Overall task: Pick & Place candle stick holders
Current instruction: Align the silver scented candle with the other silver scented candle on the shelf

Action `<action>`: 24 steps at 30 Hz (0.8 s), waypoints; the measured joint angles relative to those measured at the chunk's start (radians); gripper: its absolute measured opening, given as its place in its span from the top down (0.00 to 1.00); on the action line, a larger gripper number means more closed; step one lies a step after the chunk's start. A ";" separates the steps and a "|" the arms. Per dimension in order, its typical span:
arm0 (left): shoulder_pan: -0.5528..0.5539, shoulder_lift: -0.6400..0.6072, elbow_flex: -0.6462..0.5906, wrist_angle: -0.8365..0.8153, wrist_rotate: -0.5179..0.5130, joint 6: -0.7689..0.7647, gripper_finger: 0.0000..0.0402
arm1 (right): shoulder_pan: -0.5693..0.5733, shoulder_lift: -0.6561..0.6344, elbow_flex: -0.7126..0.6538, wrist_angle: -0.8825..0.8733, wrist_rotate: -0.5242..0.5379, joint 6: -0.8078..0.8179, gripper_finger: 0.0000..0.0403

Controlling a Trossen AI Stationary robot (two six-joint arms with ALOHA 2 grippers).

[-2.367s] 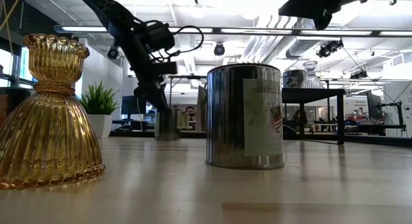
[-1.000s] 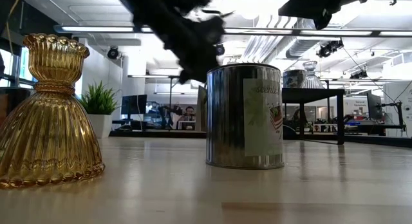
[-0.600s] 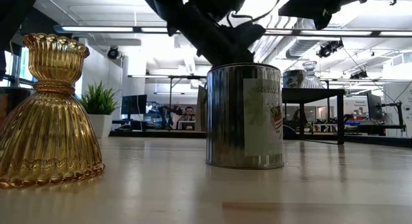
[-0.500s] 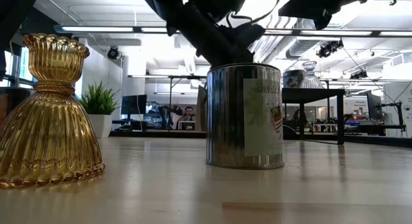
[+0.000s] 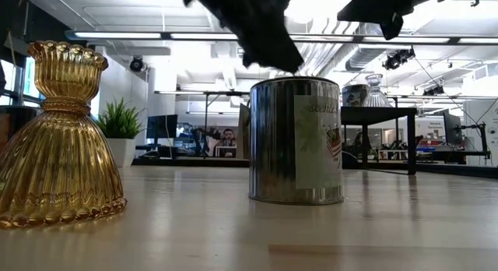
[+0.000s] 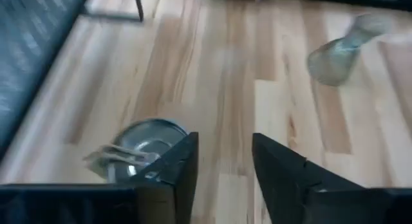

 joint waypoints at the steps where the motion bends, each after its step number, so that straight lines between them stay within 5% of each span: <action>1: -0.001 -0.035 -0.028 0.002 0.007 0.019 0.72 | 0.000 0.000 0.018 -0.044 0.000 0.036 1.00; 7: -0.004 -0.253 -0.369 0.272 0.122 0.015 0.98 | 0.001 0.046 0.142 -0.304 0.025 0.283 1.00; 16: 0.060 -0.539 -0.861 0.692 0.028 -0.074 0.98 | 0.006 0.319 0.305 -0.582 -0.029 0.799 1.00; 24: 0.313 -0.617 -1.079 0.943 0.206 -0.109 0.99 | -0.012 0.488 0.353 -0.655 -0.082 1.221 0.88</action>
